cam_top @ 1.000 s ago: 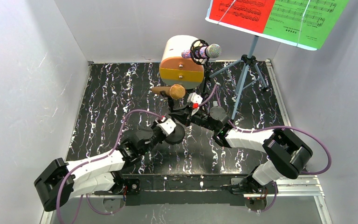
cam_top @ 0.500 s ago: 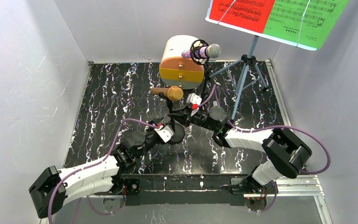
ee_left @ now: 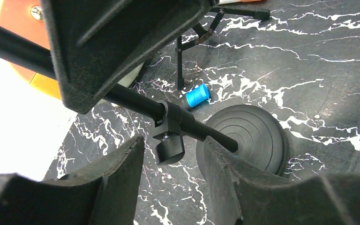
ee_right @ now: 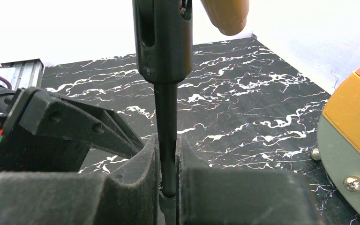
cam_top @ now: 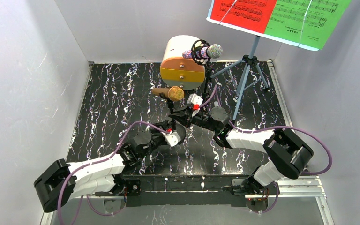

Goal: Pack up the instrument practice props
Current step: Unscrew the knob on the microphone stand.

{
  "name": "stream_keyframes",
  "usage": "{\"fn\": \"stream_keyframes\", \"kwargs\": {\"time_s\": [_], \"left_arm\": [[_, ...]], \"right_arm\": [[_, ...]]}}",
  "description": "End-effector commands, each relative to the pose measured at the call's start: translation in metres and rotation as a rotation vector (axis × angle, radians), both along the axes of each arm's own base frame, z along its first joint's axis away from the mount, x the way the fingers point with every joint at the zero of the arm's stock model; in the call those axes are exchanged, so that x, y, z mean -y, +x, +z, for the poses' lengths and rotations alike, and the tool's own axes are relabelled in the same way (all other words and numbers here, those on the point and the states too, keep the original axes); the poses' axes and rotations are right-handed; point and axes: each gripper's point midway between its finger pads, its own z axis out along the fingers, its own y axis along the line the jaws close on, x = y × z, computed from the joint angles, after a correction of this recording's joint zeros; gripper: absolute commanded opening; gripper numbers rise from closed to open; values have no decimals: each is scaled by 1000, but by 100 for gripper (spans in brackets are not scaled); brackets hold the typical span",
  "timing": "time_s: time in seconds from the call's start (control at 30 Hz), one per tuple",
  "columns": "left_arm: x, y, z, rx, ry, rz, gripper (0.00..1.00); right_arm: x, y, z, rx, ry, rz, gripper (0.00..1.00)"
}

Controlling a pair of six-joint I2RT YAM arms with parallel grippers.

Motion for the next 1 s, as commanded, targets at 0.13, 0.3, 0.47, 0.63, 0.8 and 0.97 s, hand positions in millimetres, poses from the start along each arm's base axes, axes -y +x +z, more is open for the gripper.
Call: {"fn": "stream_keyframes", "kwargs": {"time_s": [0.13, 0.3, 0.47, 0.63, 0.8, 0.97], "left_arm": [[4, 7, 12, -33, -112, 57, 19], [7, -1, 15, -147, -263, 72, 9], [15, -9, 18, -387, -488, 115, 7], [18, -10, 14, -666, -734, 224, 0], [10, 3, 14, -974, -1042, 338, 0], [-1, 11, 9, -1270, -1445, 435, 0]], "right_arm": [[-5, -27, -64, -183, -160, 95, 1], [-6, -27, -66, -185, -163, 98, 1], [-7, -27, -68, -192, -166, 106, 1], [-7, -27, -69, -193, -168, 102, 1], [-5, -25, -70, -184, -171, 92, 1], [-5, -24, -72, -175, -179, 83, 1]]}}
